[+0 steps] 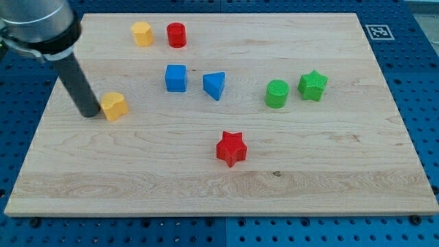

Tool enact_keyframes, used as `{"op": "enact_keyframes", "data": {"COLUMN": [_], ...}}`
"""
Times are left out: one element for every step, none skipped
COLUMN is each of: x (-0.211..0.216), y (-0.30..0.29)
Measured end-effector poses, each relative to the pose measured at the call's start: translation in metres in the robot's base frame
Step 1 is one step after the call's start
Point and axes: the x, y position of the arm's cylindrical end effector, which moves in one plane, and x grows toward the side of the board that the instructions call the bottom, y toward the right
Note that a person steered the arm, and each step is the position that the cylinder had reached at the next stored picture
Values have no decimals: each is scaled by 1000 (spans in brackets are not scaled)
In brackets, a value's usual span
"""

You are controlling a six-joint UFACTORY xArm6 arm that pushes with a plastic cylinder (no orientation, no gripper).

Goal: Push the yellow heart towards center

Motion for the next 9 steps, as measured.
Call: {"op": "enact_keyframes", "data": {"x": [-1,-1,-16,-30,-16,-11,-11,-11,-21], "y": [35,48,27,27,40,66,67,68,68]}}
